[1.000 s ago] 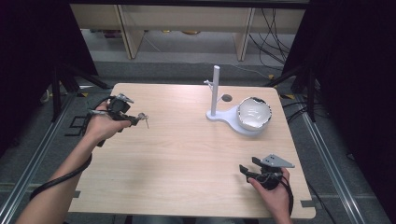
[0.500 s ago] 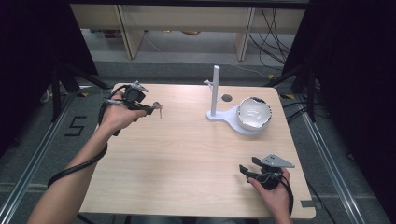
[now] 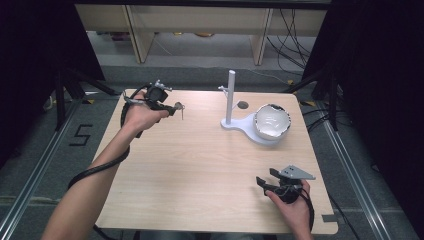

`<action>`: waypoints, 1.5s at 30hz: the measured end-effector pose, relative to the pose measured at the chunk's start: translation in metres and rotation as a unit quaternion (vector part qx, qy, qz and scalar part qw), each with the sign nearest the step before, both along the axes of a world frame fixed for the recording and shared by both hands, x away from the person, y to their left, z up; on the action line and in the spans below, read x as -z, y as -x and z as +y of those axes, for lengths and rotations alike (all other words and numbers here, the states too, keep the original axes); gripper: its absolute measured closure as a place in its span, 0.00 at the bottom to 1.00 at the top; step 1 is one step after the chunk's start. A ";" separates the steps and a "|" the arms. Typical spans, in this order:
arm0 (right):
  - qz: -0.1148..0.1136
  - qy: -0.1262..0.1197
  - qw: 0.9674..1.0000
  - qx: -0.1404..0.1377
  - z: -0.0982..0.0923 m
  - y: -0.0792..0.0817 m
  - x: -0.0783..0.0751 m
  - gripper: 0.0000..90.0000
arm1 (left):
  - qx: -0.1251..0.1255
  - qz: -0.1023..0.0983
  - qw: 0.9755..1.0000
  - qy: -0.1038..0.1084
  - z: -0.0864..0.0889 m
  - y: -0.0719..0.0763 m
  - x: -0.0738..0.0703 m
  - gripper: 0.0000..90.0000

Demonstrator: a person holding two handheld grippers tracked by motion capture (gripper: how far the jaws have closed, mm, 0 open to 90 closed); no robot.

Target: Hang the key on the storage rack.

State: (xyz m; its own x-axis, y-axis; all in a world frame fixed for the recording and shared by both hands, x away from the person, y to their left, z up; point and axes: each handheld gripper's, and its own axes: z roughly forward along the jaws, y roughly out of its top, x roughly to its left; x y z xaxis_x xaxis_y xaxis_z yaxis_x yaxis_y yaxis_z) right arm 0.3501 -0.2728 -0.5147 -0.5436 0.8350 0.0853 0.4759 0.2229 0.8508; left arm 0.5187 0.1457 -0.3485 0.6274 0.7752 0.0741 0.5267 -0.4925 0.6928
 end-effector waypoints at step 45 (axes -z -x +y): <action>0.010 -0.012 1.000 -0.007 0.000 0.000 0.000 0.38 | 0.062 -0.034 0.996 0.062 -0.111 -0.031 -0.046 0.92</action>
